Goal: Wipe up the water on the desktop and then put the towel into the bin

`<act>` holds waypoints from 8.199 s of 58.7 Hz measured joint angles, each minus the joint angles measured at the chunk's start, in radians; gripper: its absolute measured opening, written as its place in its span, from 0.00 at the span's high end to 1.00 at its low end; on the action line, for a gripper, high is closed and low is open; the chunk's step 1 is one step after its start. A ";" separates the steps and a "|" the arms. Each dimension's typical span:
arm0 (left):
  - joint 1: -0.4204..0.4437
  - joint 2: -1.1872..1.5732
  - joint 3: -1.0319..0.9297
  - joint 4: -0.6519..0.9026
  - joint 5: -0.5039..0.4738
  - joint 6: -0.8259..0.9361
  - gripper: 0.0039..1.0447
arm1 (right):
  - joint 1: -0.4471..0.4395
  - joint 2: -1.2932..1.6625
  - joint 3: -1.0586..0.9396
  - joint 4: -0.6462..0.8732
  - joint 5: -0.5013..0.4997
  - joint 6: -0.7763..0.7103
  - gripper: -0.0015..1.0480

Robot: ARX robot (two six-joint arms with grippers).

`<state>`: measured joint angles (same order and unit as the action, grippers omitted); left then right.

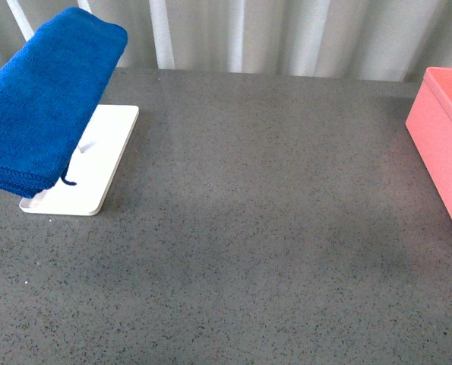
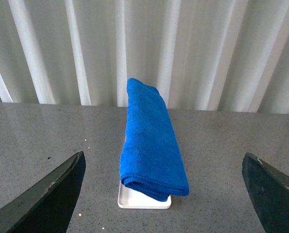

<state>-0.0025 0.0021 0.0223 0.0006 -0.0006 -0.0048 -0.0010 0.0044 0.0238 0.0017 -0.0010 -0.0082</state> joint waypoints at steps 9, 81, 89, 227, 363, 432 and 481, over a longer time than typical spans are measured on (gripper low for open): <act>0.000 0.000 0.000 0.000 0.000 0.000 0.06 | 0.000 0.000 0.000 0.000 0.000 0.000 0.07; 0.000 0.000 0.000 0.000 0.000 0.000 0.06 | 0.000 0.000 0.000 0.000 0.000 0.000 0.07; -0.039 0.130 0.055 -0.155 -0.089 -0.192 0.06 | 0.000 0.000 0.000 0.000 0.000 0.000 0.07; 0.038 2.095 1.458 -0.226 0.138 0.184 0.40 | 0.000 0.000 0.000 0.000 0.000 0.000 0.07; -0.459 1.714 1.027 0.487 0.616 -0.494 0.96 | -0.169 1.093 0.401 0.023 -0.942 -0.161 0.07; -0.458 1.714 1.027 0.487 0.613 -0.494 0.96 | 0.198 1.753 0.675 0.832 -0.897 0.305 0.32; -0.481 1.612 0.777 0.806 -0.235 -0.162 0.33 | 0.177 1.727 0.665 0.763 -0.892 0.309 0.96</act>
<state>-0.4835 1.6142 0.7998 0.8070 -0.2359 -0.1665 0.1764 1.7317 0.6891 0.7647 -0.8928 0.3012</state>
